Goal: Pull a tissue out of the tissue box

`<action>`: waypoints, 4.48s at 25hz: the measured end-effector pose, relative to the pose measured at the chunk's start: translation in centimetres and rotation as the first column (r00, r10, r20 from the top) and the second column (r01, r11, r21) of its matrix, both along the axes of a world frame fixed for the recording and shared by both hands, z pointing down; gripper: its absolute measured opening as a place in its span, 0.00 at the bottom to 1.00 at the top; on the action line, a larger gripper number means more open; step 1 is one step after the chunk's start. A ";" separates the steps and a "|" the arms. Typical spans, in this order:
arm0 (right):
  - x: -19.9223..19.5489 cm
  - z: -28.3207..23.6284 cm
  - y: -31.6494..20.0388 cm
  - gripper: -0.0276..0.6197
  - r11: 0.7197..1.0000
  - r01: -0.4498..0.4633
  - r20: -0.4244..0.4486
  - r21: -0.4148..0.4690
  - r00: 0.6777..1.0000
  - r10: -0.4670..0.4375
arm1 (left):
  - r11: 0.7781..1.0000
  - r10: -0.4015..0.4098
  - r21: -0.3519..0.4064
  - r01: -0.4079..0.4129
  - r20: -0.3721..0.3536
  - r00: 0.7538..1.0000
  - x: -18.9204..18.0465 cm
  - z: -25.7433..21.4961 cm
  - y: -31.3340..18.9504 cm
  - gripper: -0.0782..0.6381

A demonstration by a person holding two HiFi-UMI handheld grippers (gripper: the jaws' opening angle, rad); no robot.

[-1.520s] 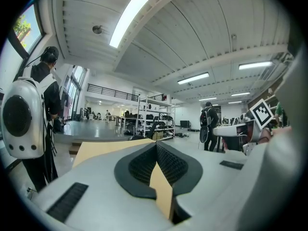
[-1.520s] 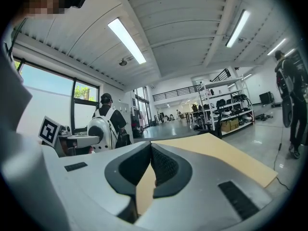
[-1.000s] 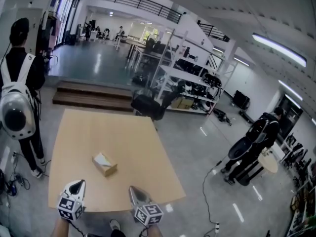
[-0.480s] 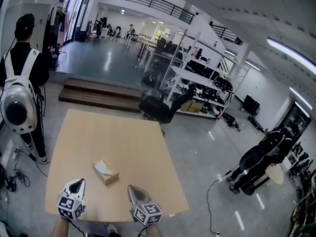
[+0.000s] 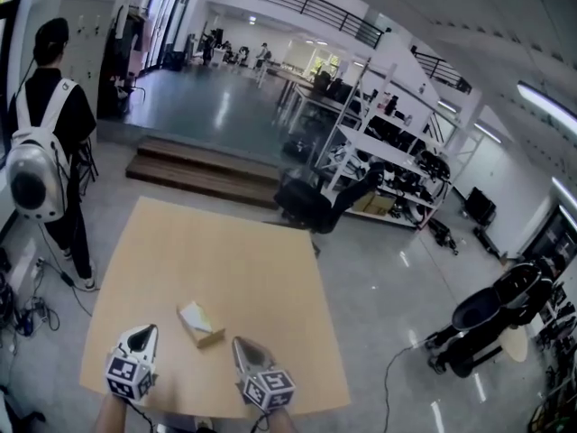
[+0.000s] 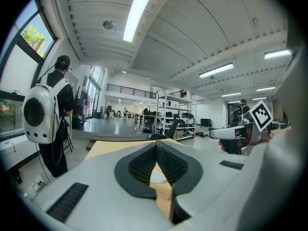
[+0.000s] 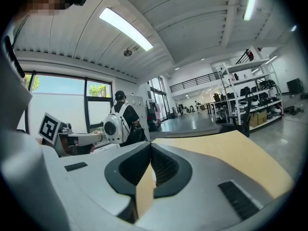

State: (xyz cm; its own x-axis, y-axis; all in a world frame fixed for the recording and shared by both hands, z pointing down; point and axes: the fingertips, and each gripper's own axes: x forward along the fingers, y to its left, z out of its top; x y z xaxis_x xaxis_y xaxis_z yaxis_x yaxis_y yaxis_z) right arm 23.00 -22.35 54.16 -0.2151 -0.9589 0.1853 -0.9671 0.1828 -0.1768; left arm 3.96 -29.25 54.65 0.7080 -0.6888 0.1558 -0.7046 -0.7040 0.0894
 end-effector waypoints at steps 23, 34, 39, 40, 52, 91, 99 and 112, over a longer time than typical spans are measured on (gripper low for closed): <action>-0.1 5.3 -7.4 0.06 0.981 0.155 0.002 -0.119 0.988 -0.156 | 0.981 -0.150 -0.116 0.155 0.048 0.987 -0.4 4.9 -3.9 0.12; 0.5 9.5 -8.4 0.06 0.959 0.201 0.042 -0.201 0.980 -0.196 | 0.961 -0.179 -0.196 0.193 0.088 0.980 0.0 9.0 -4.2 0.12; 0.4 11.3 -8.7 0.06 0.941 0.239 0.042 -0.238 0.971 -0.236 | 0.953 -0.181 -0.228 0.200 0.098 0.978 0.9 10.6 -4.2 0.12; 0.3 11.6 -8.8 0.06 0.939 0.243 0.041 -0.243 0.970 -0.240 | 0.952 -0.180 -0.233 0.200 0.102 0.978 1.1 10.9 -4.2 0.12; -1.1 14.9 -8.7 0.06 0.902 0.295 0.077 -0.316 0.955 -0.286 | 0.932 -0.190 -0.290 0.219 0.124 0.974 1.5 13.0 -3.6 0.12; -1.7 19.4 -9.2 0.10 0.871 0.263 -0.008 -0.415 0.956 -0.293 | 0.914 -0.208 -0.326 0.242 0.136 0.969 0.8 14.5 -3.7 0.12; -1.4 19.4 -9.1 0.05 0.865 0.273 0.040 -0.420 0.958 -0.283 | 0.914 -0.214 -0.321 0.248 0.137 0.967 0.7 14.2 -3.4 0.12; -1.8 19.3 -9.2 0.05 0.871 0.274 0.023 -0.408 0.957 -0.290 | 0.919 -0.217 -0.305 0.248 0.133 0.967 0.4 14.0 -3.5 0.12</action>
